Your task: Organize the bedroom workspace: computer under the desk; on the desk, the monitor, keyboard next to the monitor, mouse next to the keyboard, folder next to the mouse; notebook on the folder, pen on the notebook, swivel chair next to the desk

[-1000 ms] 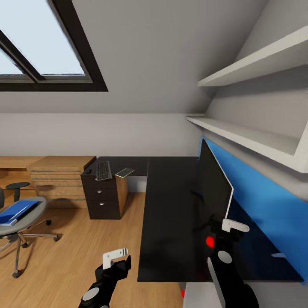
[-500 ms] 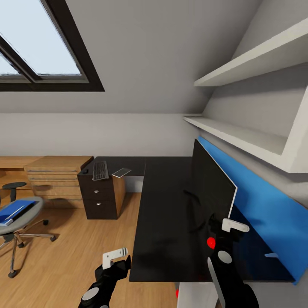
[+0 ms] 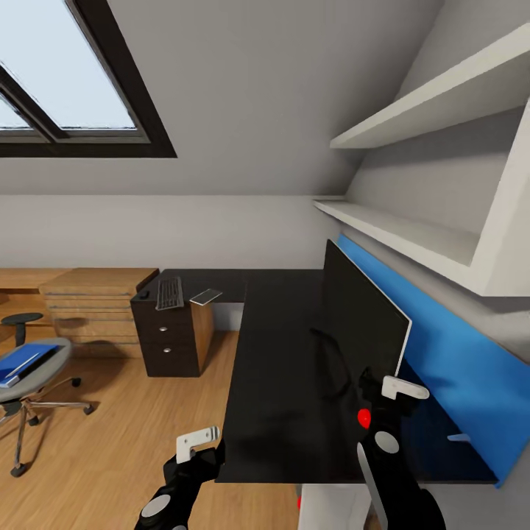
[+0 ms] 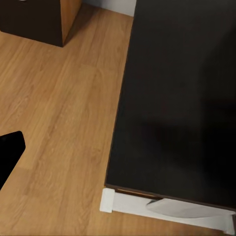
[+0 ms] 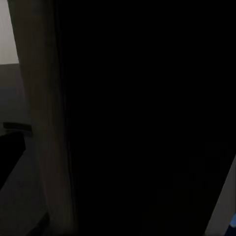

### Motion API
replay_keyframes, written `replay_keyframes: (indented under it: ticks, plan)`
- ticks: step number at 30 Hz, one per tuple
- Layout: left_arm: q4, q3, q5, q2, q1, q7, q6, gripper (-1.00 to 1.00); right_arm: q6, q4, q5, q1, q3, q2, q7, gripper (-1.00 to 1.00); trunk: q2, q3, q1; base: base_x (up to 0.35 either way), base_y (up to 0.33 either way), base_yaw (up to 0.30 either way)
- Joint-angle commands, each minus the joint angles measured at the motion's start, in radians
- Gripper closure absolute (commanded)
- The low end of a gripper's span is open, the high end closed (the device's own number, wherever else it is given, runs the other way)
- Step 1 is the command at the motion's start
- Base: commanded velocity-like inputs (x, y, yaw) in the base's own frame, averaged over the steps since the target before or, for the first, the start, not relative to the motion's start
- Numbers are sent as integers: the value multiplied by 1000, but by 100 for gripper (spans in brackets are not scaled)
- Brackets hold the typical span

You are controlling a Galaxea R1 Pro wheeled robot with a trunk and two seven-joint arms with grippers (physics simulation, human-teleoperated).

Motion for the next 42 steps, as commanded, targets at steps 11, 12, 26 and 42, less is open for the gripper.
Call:
replay_keyframes:
  ticks: [11,12,26,42]
  plan:
    - [-2,-2,7,0,-1,8,3,-100,-2,1,5,-1,-2,1,0,-100,-1,-1,0,-196,-2,0]
    - [-2,-2,8,0,-1,8,3,-100,-2,1,5,-1,-2,1,0,-100,-1,-1,0,-327,0,0]
    - [3,3,11,1,-1,8,3,-100,-3,45,1,-1,3,3,7,-100,-1,-1,0,-335,0,0]
    - [572,-9,8,-9,-1,3,-139,-100,-238,682,5,-1,19,2,9,-100,-1,-1,0,-229,0,0]
